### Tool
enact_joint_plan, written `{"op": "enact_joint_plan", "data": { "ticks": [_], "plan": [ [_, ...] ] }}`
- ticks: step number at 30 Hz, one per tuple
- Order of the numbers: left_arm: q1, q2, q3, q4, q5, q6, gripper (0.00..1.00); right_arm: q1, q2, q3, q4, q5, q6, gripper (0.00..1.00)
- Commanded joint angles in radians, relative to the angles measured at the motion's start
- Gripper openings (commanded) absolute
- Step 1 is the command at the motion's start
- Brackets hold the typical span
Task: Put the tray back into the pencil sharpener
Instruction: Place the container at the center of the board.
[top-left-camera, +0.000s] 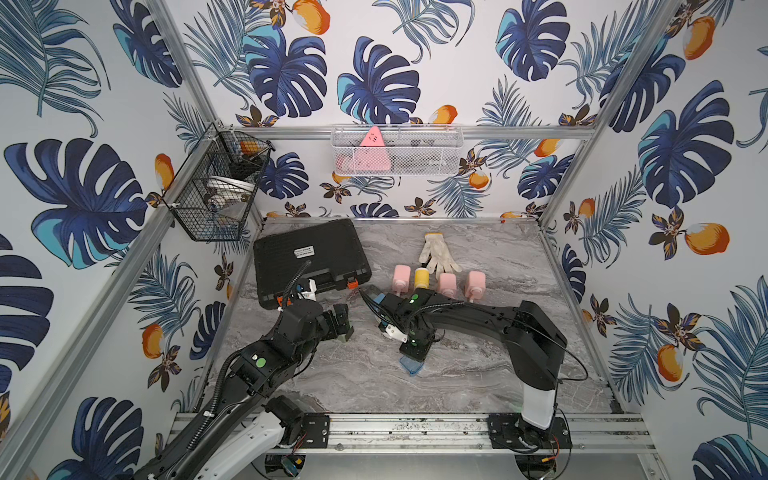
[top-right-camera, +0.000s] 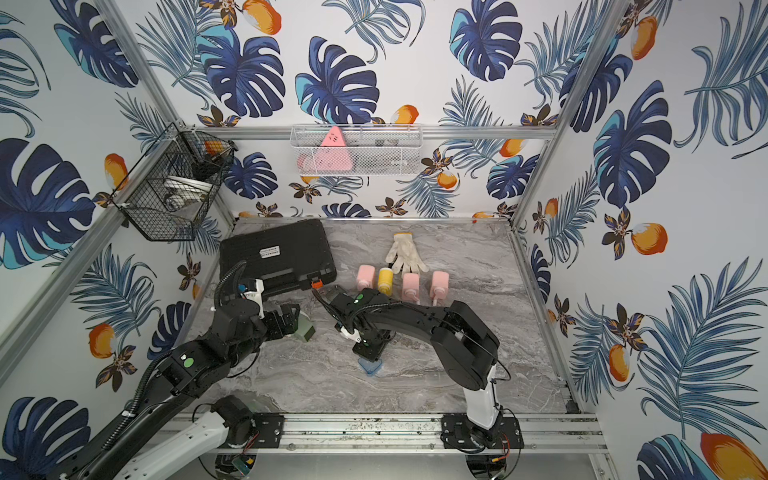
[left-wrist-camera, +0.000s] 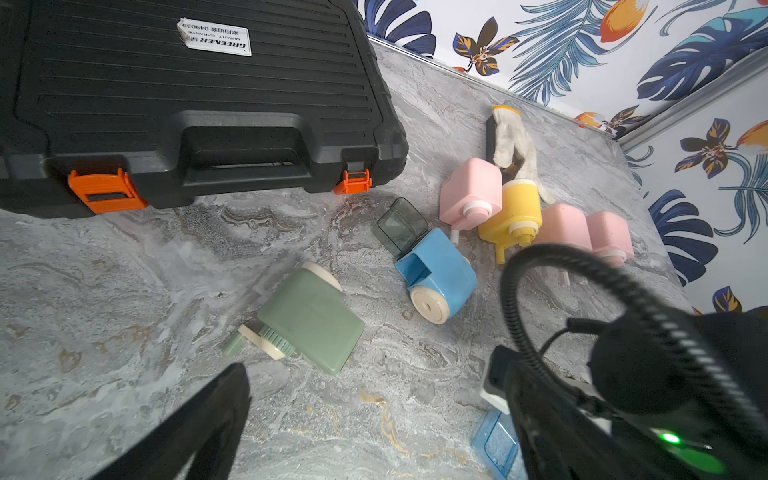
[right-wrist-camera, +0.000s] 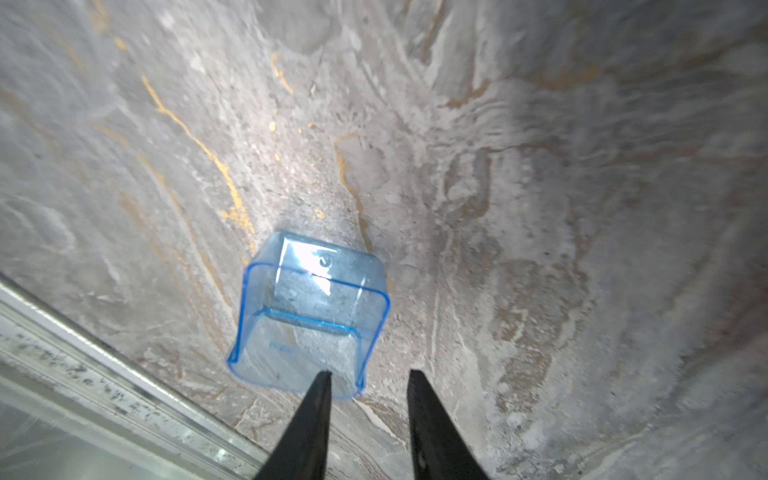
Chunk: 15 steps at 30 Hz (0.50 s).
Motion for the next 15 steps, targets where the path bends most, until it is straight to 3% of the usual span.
{"op": "enact_joint_plan", "data": {
  "ticks": [1,5,11,15],
  "plan": [
    [0.002,-0.001,0.002,0.001,-0.003,-0.002,0.99,-0.006,-0.095,0.002,0.074,0.043,0.048,0.51],
    [0.002,0.020,-0.008,0.026,0.070,-0.014,0.99,-0.032,-0.228,-0.061,0.221,0.106,0.160,0.61],
    [0.002,0.133,-0.041,0.127,0.275,0.002,0.95,-0.137,-0.465,-0.272,0.479,0.068,0.410,0.61],
    [0.002,0.219,-0.088,0.243,0.357,-0.061,0.91,-0.165,-0.545,-0.380,0.543,0.046,0.454,0.69]
  ]
}}
